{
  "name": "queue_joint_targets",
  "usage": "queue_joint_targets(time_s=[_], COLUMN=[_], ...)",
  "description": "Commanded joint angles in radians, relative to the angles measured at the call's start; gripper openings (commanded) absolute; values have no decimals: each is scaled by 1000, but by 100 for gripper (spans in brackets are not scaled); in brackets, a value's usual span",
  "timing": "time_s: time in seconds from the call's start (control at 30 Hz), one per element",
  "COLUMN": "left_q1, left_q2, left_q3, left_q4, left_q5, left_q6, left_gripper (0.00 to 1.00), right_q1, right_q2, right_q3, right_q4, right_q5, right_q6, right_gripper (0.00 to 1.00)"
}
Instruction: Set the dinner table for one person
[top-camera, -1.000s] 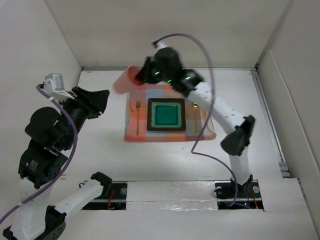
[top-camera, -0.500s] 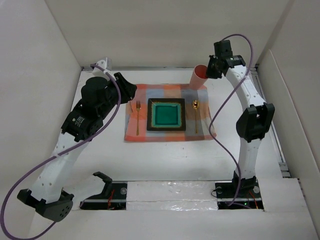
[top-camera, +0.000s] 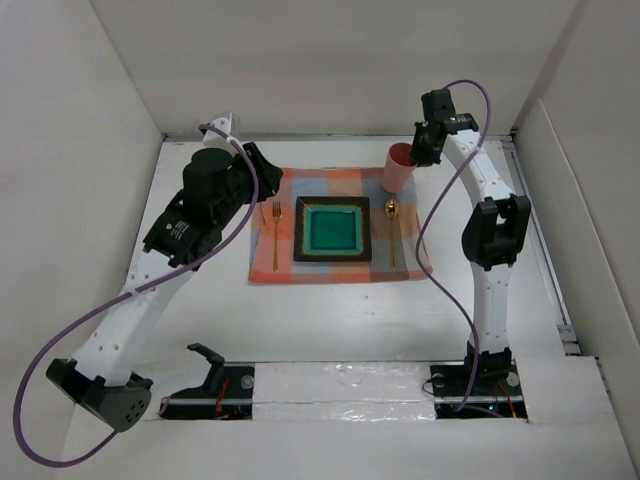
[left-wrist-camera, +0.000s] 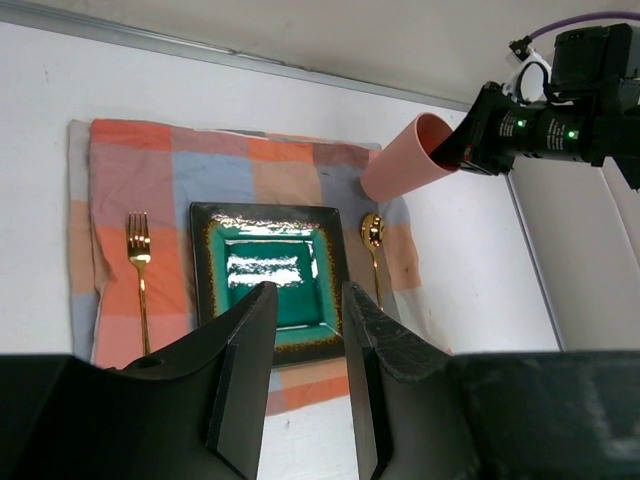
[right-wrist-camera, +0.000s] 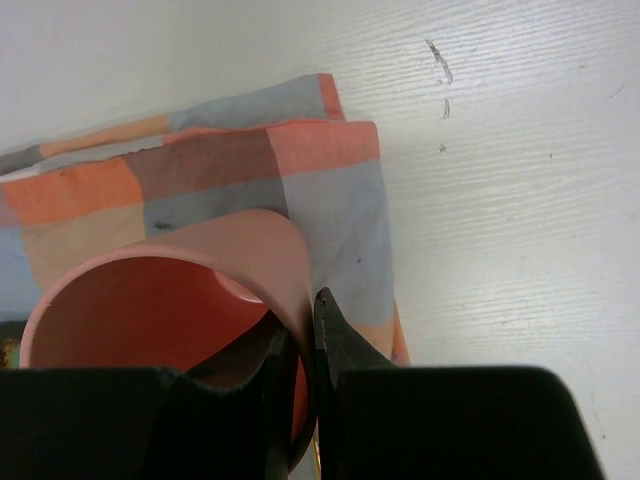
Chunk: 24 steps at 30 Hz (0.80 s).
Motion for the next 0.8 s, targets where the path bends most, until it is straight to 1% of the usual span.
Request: queue_joint_targets(time_s=[0.0,0.17,0.3,0.43,0.53,0.6,0.63,0.67,0.7,0.73,0.77], left_q1=[2,2,2,2,2,2,2,2,2,2,2], left_q2=[-3,26,36,45,52,57,59,62,63,63,63], left_q3=[-13,-10,-16,-16,-17,-17,-17,-16,-13,-13,-10], left_q4=[88,93,100,106,108,108,109,109,109,109,106], left_q5=[9,15,21,27,29,30,30,30,30,30,30], left_q6=[28,41,45,48,48,47,47,47,45,45,45], left_gripper=[29,29,29,29,29,29,29,29,29,29,29], right_q1=[-2,-2,-2,-2,7,7,7,7,7,7,-4], right_q2=[15,87,115,161,156,143,136,123,110,110,98], right_q3=[90,179,187,230,202,172,169,167,169,169,170], right_q4=[16,-16,13,-22,-7,7,22,27,48,49,53], right_q5=[31,70,77,106,118,124,120,103,78,78,55], right_q6=[-11,-16,-13,-19,-16,-11,-11,-7,2,2,6], right_gripper=[0,0,0,0,0,7,17,22,36,36,38])
